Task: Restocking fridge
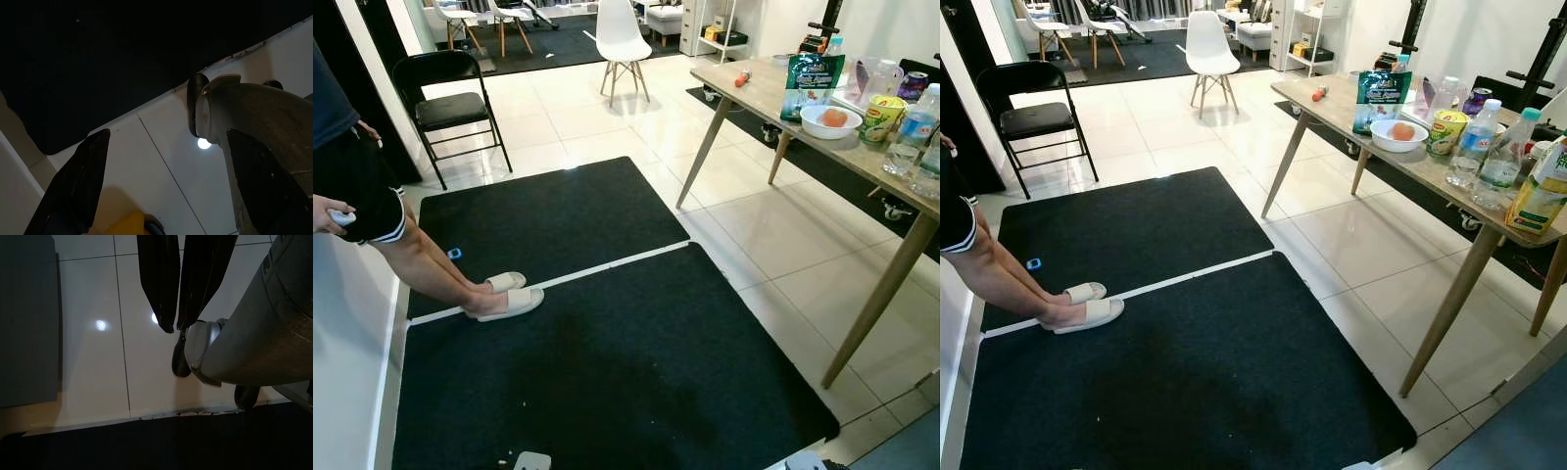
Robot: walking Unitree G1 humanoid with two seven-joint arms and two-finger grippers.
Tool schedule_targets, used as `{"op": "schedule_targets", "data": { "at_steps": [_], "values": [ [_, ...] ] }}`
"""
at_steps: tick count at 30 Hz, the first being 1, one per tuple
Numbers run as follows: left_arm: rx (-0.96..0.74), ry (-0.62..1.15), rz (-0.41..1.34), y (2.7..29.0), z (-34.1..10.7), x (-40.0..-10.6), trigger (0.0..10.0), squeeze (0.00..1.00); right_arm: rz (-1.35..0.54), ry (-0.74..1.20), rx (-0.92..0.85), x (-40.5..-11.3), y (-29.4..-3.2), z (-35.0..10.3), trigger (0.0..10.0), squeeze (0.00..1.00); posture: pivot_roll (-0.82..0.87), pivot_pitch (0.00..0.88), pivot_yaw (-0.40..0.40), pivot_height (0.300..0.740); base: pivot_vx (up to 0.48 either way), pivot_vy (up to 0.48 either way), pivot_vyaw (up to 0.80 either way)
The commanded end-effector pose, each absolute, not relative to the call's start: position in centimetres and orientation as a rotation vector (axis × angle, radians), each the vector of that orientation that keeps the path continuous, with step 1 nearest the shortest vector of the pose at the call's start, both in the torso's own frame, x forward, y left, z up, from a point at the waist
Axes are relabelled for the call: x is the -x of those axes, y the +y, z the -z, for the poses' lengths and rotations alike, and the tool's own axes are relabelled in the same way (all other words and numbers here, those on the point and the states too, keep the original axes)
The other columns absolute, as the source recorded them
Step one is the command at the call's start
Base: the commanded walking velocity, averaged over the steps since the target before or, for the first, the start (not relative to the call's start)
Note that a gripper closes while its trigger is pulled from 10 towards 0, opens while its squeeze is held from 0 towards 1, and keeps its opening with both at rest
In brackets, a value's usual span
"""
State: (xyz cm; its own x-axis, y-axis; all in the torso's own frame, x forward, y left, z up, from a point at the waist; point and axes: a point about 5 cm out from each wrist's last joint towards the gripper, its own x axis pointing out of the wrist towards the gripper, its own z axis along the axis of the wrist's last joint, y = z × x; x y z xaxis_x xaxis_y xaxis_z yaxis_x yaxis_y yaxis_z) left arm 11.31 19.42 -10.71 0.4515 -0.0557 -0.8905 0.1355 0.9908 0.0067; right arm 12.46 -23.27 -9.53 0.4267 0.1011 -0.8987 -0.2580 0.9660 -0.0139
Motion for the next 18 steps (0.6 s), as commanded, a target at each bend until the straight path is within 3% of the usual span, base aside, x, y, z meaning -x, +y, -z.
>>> {"op": "schedule_targets", "data": {
  "at_steps": [1,18],
  "values": [
    [-0.095,1.146,0.143,19.31,11.09,-10.14,10.0,0.00,-0.232,1.097,0.166,-12.74,-23.18,9.44,10.0,0.00,-0.08,0.006,-0.023,0.740,0.262,0.000,0.00],
    [-0.122,1.160,0.152,19.51,11.13,-9.93,10.0,0.00,-0.229,1.100,0.158,-12.49,-23.04,9.56,10.0,0.00,-0.08,0.008,-0.018,0.740,0.306,0.000,0.00]
  ]
}}
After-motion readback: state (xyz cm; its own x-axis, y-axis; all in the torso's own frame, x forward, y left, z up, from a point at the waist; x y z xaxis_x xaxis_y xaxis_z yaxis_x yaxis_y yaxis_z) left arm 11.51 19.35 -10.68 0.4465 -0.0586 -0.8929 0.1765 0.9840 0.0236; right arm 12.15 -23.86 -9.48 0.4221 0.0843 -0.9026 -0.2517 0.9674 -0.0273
